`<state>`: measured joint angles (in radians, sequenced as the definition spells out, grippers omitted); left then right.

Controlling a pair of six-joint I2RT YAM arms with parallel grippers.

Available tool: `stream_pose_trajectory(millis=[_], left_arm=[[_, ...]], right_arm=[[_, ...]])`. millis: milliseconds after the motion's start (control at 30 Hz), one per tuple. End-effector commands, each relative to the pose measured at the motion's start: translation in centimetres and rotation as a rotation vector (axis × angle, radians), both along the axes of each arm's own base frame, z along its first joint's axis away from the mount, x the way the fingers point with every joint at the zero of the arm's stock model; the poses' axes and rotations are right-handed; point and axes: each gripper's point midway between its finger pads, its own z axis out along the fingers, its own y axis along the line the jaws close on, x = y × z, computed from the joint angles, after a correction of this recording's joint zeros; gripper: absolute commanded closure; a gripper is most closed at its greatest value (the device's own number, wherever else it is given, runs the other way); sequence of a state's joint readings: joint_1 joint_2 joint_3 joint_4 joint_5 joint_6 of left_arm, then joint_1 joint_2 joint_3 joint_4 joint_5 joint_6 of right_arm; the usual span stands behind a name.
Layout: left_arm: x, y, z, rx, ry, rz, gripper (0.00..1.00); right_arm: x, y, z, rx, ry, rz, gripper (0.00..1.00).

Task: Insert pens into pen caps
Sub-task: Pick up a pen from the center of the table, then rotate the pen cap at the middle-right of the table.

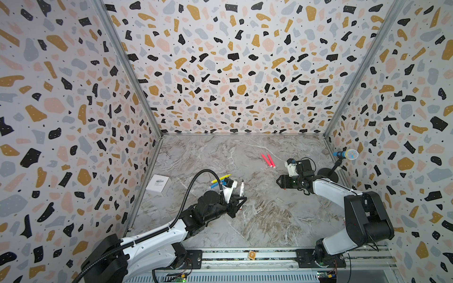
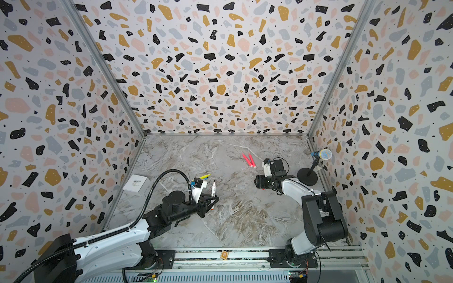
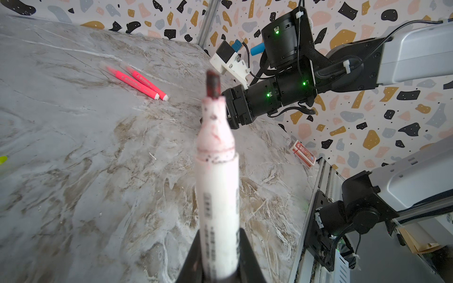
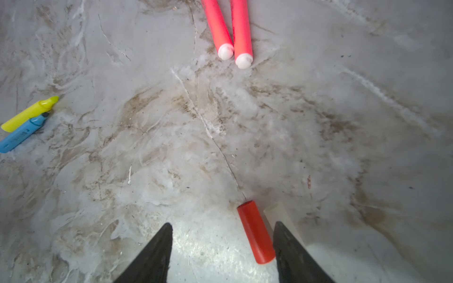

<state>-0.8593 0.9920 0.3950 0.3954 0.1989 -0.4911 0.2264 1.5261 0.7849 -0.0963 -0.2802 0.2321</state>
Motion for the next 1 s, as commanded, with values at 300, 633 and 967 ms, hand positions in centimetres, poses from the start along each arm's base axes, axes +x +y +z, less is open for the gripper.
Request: stream_pose_trajectory(millis=[300,633,967], left_arm=[[0.3,0.2,0.6,-0.021,-0.019,0.017,1.0],[0.3,0.4,0.7,-0.025,-0.023,0.024,1.0],[0.3,0.6,0.8,-0.018,-0.029,0.033,1.0]], right_arm=[[-0.9,-0.1,-2.1,-0.026,0.034,0.019,0.35],[-3.9,3.4,-2.5,0.007,0.063,0.085,0.36],[-1.6,6.6,2.3,0.09,-0.038,0.174,0.37]])
